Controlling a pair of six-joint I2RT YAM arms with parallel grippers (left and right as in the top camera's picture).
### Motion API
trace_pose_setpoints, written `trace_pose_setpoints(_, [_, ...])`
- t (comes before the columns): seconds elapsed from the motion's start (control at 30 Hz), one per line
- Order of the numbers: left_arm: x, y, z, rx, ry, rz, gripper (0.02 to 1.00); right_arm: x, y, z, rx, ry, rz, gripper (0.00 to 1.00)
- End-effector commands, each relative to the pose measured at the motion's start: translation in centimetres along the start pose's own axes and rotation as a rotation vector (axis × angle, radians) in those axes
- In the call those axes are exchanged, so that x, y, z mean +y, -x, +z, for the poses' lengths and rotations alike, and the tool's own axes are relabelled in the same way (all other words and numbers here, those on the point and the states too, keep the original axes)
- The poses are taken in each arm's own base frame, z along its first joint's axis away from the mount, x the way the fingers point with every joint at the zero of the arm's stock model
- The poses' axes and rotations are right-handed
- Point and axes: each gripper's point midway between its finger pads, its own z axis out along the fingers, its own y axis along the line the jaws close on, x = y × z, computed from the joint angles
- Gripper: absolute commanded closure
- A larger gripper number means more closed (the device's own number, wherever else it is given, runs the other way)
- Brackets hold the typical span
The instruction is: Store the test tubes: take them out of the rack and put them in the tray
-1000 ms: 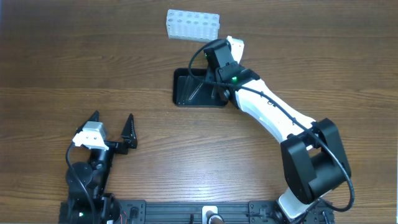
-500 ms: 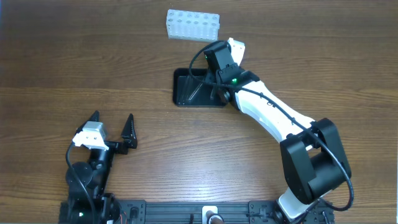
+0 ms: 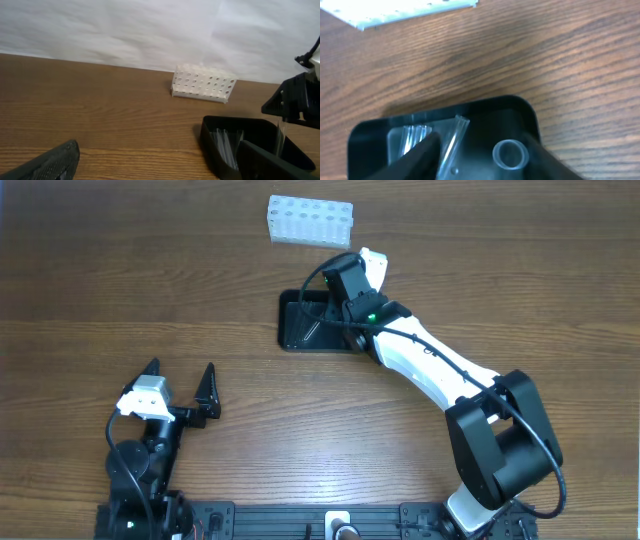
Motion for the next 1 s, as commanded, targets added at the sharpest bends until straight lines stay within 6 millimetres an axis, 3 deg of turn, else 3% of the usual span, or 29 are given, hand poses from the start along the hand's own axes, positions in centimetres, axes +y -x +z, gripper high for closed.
trace_pose_setpoints(0.03, [0.0,-0.1,0.0,0.000,-0.005,-0.006,0.018,0.2,0.1,-0.6,-0.012,0.007,-0.001,0.371])
trace_pose_setpoints(0.37, [0.0,-0.1,0.0,0.000,-0.005,-0.006,0.020,0.7,-0.2,-0.7,-0.009,0.015,-0.013,0.340])
trace_pose_setpoints(0.73, [0.0,-0.1,0.0,0.000,-0.004,-0.006,0.020,0.6,-0.1,-0.8,-0.031,-0.006,-0.054,0.009])
trace_pose_setpoints(1.0, [0.0,-0.1,0.0,0.000,-0.005,-0.006,0.018,1.0,-1.0,-0.7,-0.030,0.006,-0.168,0.009])
